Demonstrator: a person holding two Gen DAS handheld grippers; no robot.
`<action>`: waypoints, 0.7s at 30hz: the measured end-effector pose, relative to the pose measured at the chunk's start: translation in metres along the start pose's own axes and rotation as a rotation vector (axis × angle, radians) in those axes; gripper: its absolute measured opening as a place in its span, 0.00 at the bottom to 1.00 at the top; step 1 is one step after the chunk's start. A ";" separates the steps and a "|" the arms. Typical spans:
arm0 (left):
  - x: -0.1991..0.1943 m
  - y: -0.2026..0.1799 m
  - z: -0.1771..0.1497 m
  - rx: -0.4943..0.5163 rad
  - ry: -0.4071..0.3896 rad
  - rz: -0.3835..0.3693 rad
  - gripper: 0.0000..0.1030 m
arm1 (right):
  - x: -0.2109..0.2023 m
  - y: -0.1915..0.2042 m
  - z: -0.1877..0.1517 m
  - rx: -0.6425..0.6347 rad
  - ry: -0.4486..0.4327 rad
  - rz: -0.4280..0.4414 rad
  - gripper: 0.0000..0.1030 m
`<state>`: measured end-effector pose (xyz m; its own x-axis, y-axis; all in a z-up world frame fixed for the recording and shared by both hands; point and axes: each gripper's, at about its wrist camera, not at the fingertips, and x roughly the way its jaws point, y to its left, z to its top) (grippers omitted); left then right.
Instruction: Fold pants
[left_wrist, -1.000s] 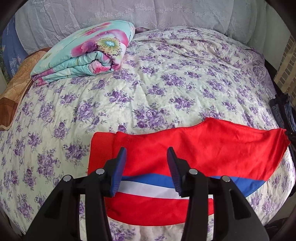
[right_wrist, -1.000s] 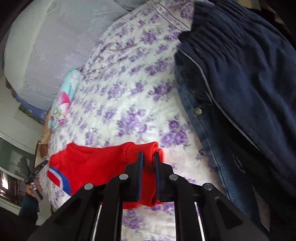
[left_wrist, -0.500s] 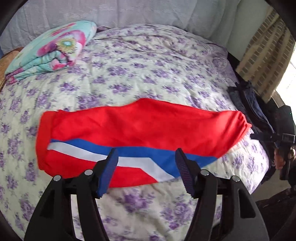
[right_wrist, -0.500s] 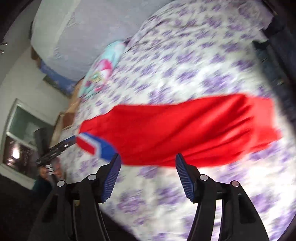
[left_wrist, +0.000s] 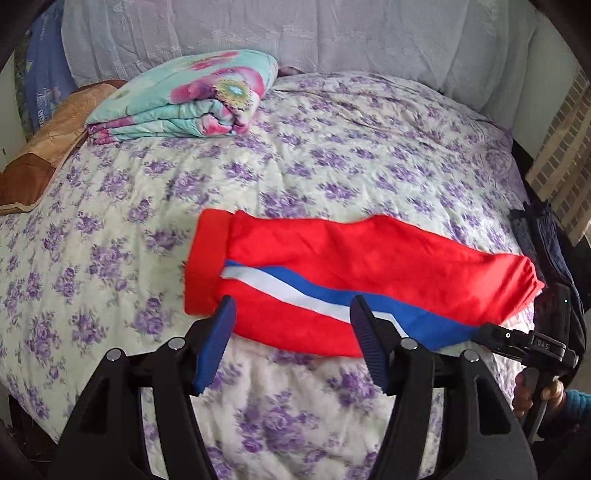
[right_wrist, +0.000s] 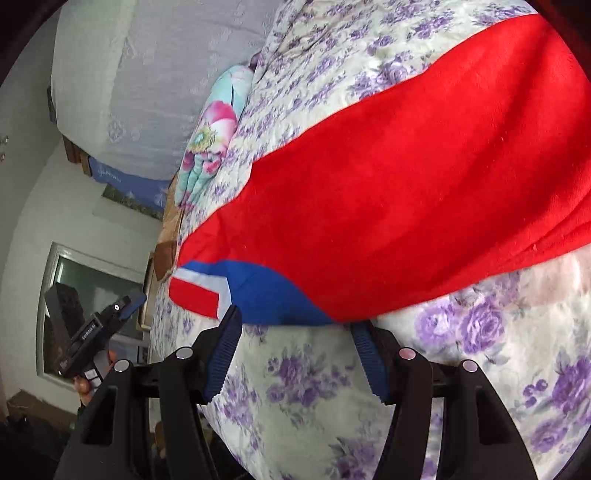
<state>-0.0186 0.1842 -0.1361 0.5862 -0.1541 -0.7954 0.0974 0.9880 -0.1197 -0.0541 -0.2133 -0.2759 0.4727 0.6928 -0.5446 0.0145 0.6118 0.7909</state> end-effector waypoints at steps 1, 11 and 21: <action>0.004 0.005 0.009 0.000 -0.004 0.002 0.60 | 0.005 0.001 0.003 0.000 0.009 -0.024 0.21; 0.038 0.034 0.040 0.015 -0.005 0.006 0.61 | -0.018 0.056 0.047 -0.115 0.323 -0.027 0.71; 0.080 0.060 -0.006 -0.065 0.126 0.101 0.63 | 0.139 0.082 0.210 0.009 0.567 0.090 0.72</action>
<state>0.0293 0.2314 -0.2110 0.4844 -0.0558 -0.8731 -0.0119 0.9974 -0.0704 0.1978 -0.1466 -0.2280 -0.0744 0.8401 -0.5374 0.0045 0.5392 0.8422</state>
